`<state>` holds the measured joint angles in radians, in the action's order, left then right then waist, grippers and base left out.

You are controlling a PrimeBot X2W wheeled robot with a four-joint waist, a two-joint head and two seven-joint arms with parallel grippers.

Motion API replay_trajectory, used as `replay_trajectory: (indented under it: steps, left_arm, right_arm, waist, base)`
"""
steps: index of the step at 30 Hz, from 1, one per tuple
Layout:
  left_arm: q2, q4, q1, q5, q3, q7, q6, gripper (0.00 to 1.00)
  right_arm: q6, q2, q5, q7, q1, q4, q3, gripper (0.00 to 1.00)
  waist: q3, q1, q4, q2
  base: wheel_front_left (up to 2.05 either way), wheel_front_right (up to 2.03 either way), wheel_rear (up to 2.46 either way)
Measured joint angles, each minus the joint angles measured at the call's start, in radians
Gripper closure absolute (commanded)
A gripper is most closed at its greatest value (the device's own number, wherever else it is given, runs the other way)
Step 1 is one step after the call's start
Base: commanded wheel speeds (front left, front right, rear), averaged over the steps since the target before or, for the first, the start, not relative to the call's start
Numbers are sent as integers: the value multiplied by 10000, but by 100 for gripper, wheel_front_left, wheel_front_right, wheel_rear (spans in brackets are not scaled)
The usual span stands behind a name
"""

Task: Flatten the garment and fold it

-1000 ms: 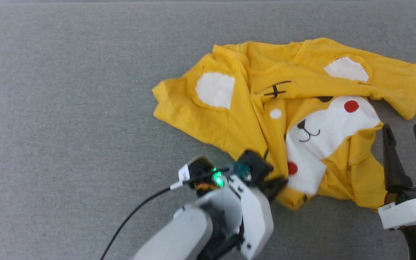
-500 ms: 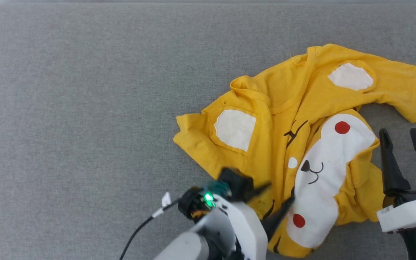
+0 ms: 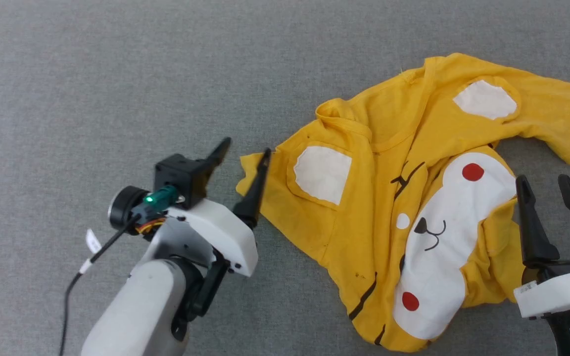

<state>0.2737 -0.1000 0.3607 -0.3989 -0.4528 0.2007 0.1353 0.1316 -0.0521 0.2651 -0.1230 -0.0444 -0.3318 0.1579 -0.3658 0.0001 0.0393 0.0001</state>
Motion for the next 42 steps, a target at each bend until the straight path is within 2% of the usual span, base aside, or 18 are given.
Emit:
replay_trajectory:
  steps: [5, 13, 21, 22, 23, 24, 28, 32, 36, 42]
  left_arm:
    - [48, 495, 112, -40, -307, 303, -282, 0]
    - [265, 1751, 622, 286, -433, 585, -341, 0]
    - [171, 2744, 1066, 142, -700, 755, -742, 0]
    - [161, 2855, 1158, 142, -740, 777, -780, 11]
    - [153, 2943, 1233, 144, -750, 773, -815, 69]
    - [134, 3024, 1300, 144, -755, 757, -815, 100]
    - [132, 3030, 1355, 148, -759, 704, -775, 100]
    - [412, 2506, 1213, 151, -602, 721, -504, 100]
    - [851, 1390, 712, 198, -330, 907, -128, 100]
    - [1223, 94, 169, 370, 230, 982, 836, 100]
  right_arm:
    - [0, -2, -4, -2, 43, -50, 17, 0]
    - [0, 0, -15, -13, 184, -71, 0, 0]
    - [0, 0, -15, -13, 198, -52, -6, 0]
    - [0, -2, -15, -13, 205, -46, -15, 0]
    - [0, -2, -15, -13, 207, -42, -23, 0]
    - [0, -2, -15, -13, 209, -38, -31, 0]
    - [0, -2, -15, -10, 224, -10, -27, 0]
    - [0, -2, -15, 2, 225, 73, -4, 0]
    - [0, -2, -15, 4, 212, 111, 19, 0]
    - [0, 0, -13, 2, 197, 98, -19, 0]
  waist:
    - [-184, 0, -34, 0]
    - [-331, 0, -149, -1]
    - [-359, -1, -197, 0]
    - [-359, -1, -207, 0]
    - [-363, -1, -219, 0]
    - [-367, -1, -232, 0]
    - [-363, 0, -263, 0]
    - [-299, 0, -283, 0]
    - [-219, 0, -228, 0]
    - [-135, -1, -71, 0]
  base:
    - [0, 0, 0]
    - [0, 0, 0]
    - [0, 0, 0]
    - [0, 0, 0]
    - [0, 0, 0]
    - [0, 0, 0]
    - [0, 0, 0]
    - [0, 0, 0]
    - [0, 0, 0]
    - [0, 0, 0]
